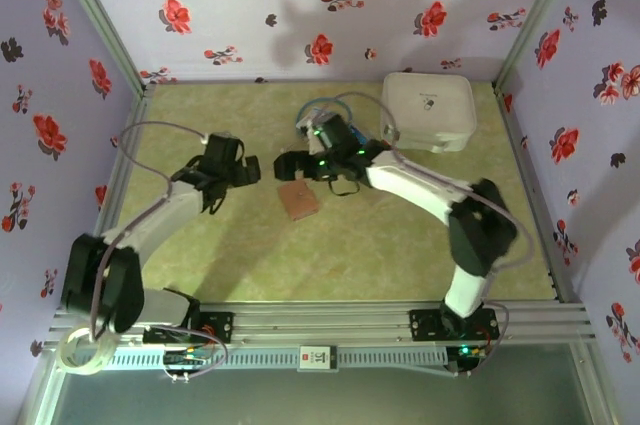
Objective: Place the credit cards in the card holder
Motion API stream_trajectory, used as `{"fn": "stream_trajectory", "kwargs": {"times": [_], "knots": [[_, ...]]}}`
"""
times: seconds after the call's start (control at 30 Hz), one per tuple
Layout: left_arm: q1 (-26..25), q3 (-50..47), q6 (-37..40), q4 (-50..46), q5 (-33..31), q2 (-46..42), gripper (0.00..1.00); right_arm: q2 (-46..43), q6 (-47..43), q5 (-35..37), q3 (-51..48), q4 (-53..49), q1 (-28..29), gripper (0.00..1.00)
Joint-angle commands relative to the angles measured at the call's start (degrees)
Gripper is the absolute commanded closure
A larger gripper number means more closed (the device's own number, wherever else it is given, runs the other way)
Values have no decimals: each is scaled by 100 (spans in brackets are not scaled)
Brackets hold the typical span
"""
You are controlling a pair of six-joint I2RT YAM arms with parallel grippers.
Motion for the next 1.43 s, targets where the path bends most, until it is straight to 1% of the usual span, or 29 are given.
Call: {"fn": "stream_trajectory", "kwargs": {"times": [0.0,0.1,0.17,0.27,0.33,0.37,0.4,0.43,0.5,0.53,0.57,0.6,0.63,0.67,0.7,0.73,0.77,0.8,0.83,0.87,0.9,0.97,1.03,1.07,1.1,1.13,1.23,1.27,1.4], "knots": [[247,-716,1081,955,-782,-683,0,-1167,-291,1052,-531,-351,-569,1],[340,-1943,2281,3006,-1291,-1220,0,-2092,-679,2158,-1134,-571,-1149,1],[545,-2462,2435,3993,-1405,-1171,0,-2577,-942,2716,-1743,-280,-1624,1],[854,-2617,2923,4770,-1747,-518,0,-3127,-1433,3481,-2984,958,-2416,1],[990,-2879,3191,5817,-1737,-55,0,-3180,-1919,3928,-3676,1835,-2855,1],[1048,-3103,3177,6621,-1673,189,0,-3113,-2227,4240,-4044,2418,-3009,1],[1124,-3189,3136,6943,-1450,382,0,-2948,-2510,4523,-4349,2946,-3130,1],[1134,-3154,3132,6975,-1301,496,0,-2755,-2705,4659,-4604,3501,-3252,1],[1259,-3122,3108,7241,-856,862,0,-2182,-2959,4601,-5190,4870,-3511,1],[1330,-3130,3144,7420,-701,989,0,-1955,-2961,4448,-5368,5380,-3638,1],[1438,-3105,2994,7276,-582,943,0,-1724,-2910,4160,-5543,5954,-3808,1],[1610,-3132,2894,7165,-103,895,0,-1762,-2798,3848,-5423,5774,-3954,1],[1750,-3196,2859,7360,292,991,0,-1814,-2532,3067,-5394,5496,-4242,1],[1830,-3292,2889,7779,551,1272,0,-1446,-2481,2523,-5609,6300,-4402,1],[1824,-3198,2965,7603,643,1292,0,-933,-2444,2450,-5839,7033,-4466,1],[1866,-3044,2930,7111,807,1191,0,-460,-2482,2405,-6054,8280,-4459,1],[1974,-2959,2878,7040,1008,1235,0,-545,-2521,2307,-5955,8226,-4459,1],[2036,-2890,2803,6901,1060,1225,0,-969,-2465,2389,-5540,6693,-4459,1],[2058,-2843,2762,6801,1045,1218,0,-965,-2451,2486,-5390,6156,-4420,0],[2068,-2835,2749,6820,1036,1245,0,-674,-2651,2703,-5665,7190,-4274,1],[2089,-2810,2713,6734,1037,1221,0,-694,-2730,3010,-5805,7587,-4149,1],[2142,-2766,2658,6656,1078,1222,0,-1031,-2772,3341,-5806,7012,-3966,1],[2173,-2752,2639,6649,1132,1232,0,-755,-2803,3338,-5592,7018,-3984,1],[2189,-2747,2637,6643,1145,1241,0,-787,-2763,3115,-5582,6991,-4085,1],[2191,-2747,2633,6633,1156,1231,0,-833,-2685,3002,-5441,6615,-4138,1],[2191,-2747,2629,6636,1158,1237,0,-831,-2686,2972,-5434,6530,-4147,1],[2205,-2739,2627,6619,1174,1230,0,-749,-2719,2705,-5361,6552,-4206,1],[2208,-2738,2628,6611,1174,1241,0,-776,-2704,2679,-5342,6445,-4213,1],[2226,-2745,2614,6627,1198,1229,0,-853,-2729,2679,-5491,6667,-4213,1]]}}
